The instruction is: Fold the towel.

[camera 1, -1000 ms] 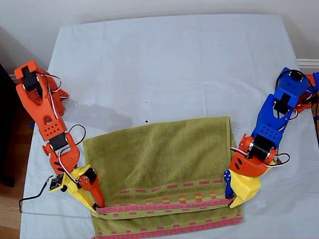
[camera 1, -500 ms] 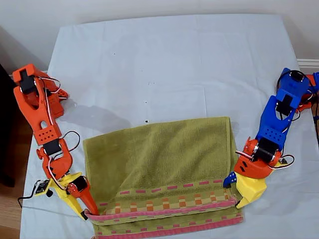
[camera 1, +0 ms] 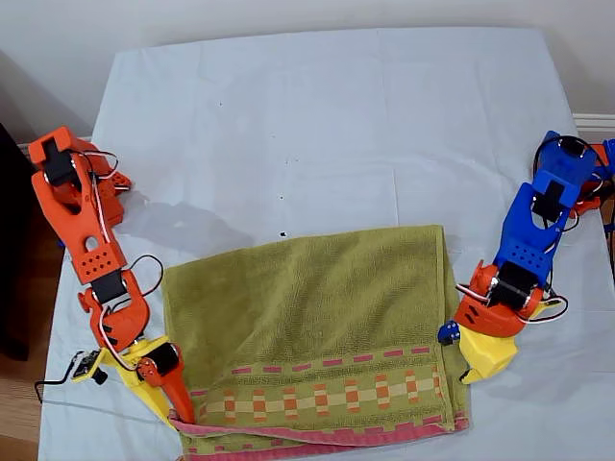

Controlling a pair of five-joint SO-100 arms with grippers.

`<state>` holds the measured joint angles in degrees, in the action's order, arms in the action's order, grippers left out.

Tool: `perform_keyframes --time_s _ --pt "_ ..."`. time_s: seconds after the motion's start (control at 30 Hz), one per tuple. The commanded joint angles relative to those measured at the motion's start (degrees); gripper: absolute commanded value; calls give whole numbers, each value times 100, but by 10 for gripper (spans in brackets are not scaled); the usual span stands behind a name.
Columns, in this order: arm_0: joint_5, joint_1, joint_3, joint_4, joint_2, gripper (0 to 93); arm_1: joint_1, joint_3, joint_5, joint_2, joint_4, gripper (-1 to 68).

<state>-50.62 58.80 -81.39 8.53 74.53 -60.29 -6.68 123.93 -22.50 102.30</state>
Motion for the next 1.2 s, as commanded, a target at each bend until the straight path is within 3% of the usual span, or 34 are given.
perform_keyframes --time_s 0.0,0.17,0.43,0.67,0.87,0.97,1.17 --pt "-53 70 606 -9 378 50 -97 -519 70 -1266 -26 395" --pt "-105 105 800 105 422 1 44 -519 -220 -1380 88 395" --pt "-237 141 1020 185 202 1 272 -519 -510 -1345 88 395" --pt "-44 167 896 -703 0 1 237 -519 -439 -1274 88 395" --pt "-352 378 598 -1758 -422 1 237 -519 -431 -1257 88 395" --pt "-694 316 114 -1406 -88 1 246 -519 -413 -1213 88 395" --pt "-615 308 -53 -422 360 5 193 -519 -325 -1178 79 395"
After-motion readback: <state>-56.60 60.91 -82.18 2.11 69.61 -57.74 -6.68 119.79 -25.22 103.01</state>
